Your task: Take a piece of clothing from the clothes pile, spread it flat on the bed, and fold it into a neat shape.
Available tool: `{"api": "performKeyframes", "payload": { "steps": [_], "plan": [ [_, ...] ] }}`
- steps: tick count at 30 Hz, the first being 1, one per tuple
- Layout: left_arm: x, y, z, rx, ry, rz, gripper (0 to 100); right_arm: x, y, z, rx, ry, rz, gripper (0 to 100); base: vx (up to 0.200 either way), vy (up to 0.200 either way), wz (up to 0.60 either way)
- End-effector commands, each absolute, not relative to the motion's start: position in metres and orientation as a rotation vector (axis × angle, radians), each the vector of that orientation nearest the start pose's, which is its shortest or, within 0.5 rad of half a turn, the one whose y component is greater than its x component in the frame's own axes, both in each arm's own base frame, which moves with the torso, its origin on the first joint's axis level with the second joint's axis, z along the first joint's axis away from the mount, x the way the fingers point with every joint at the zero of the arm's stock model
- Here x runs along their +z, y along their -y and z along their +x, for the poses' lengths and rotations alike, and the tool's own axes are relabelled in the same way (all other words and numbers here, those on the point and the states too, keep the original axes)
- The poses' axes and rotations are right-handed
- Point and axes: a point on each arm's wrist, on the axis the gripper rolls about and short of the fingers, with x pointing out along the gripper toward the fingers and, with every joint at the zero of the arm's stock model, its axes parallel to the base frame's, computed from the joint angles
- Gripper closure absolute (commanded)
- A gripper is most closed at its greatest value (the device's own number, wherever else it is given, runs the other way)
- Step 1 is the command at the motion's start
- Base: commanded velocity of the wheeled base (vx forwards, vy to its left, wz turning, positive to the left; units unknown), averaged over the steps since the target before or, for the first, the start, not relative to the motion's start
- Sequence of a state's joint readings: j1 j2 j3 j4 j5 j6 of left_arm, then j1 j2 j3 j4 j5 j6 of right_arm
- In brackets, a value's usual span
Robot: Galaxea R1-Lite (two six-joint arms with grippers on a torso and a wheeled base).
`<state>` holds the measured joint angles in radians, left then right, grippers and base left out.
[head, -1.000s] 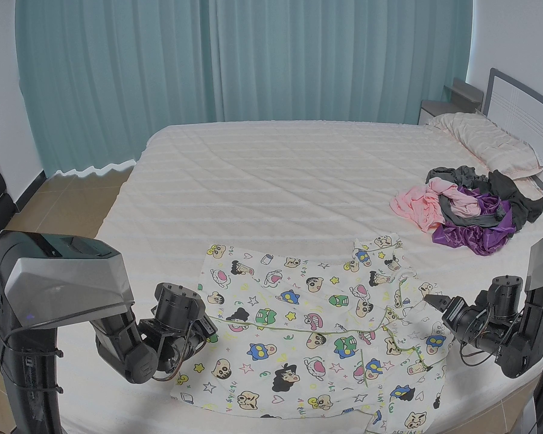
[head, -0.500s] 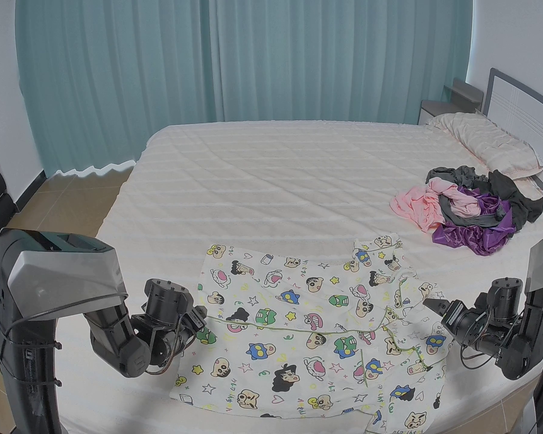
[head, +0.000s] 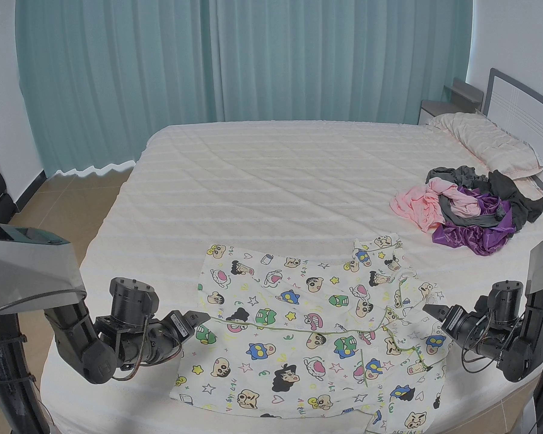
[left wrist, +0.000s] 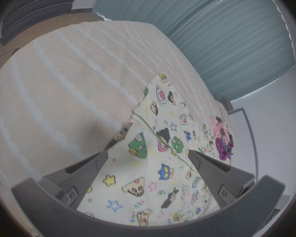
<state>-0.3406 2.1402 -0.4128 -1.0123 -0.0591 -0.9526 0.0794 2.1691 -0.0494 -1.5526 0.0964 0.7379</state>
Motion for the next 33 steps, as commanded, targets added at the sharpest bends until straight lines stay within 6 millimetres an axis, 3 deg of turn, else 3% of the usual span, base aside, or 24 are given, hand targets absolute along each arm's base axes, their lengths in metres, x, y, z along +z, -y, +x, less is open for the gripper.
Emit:
{"api": "performKeyframes", "payload": {
  "steps": [1, 10, 17, 22, 24, 28, 33],
  "plan": [
    [0.016, 0.091, 0.259, -0.036, -0.806, -0.812, 0, 0.004, -0.020, 0.224, -0.042, -0.612, 0.703, 0, 0.000, 0.000, 0.00],
    [0.010, 0.098, 0.253, -0.041, -0.862, -0.780, 0, 0.003, -0.023, 0.222, -0.033, -0.627, 0.693, 0, -0.178, 0.000, 0.00],
    [-0.002, 0.102, 0.241, -0.049, -0.963, -0.655, 0, 0.003, -0.023, 0.221, -0.033, -0.627, 0.693, 0, -0.200, 0.000, 0.00],
    [-0.006, 0.103, 0.239, -0.057, -0.977, -0.624, 0, 0.003, -0.023, 0.221, -0.032, -0.628, 0.692, 0, 0.000, 0.000, 0.00],
    [-0.025, 0.103, 0.242, -0.031, -0.984, -0.540, 0, 0.004, -0.025, 0.220, -0.024, -0.629, 0.690, 0, 0.000, 0.000, 0.00],
    [-0.041, 0.105, 0.250, -0.015, -0.928, -0.495, 0, 0.004, -0.027, 0.219, -0.014, -0.636, 0.686, 0, 0.000, 0.000, 0.00],
    [-0.046, 0.114, 0.255, 0.017, -0.890, -0.467, 0, 0.004, -0.028, 0.219, -0.012, -0.637, 0.685, 0, 0.000, 0.000, 0.00]
  ]
}}
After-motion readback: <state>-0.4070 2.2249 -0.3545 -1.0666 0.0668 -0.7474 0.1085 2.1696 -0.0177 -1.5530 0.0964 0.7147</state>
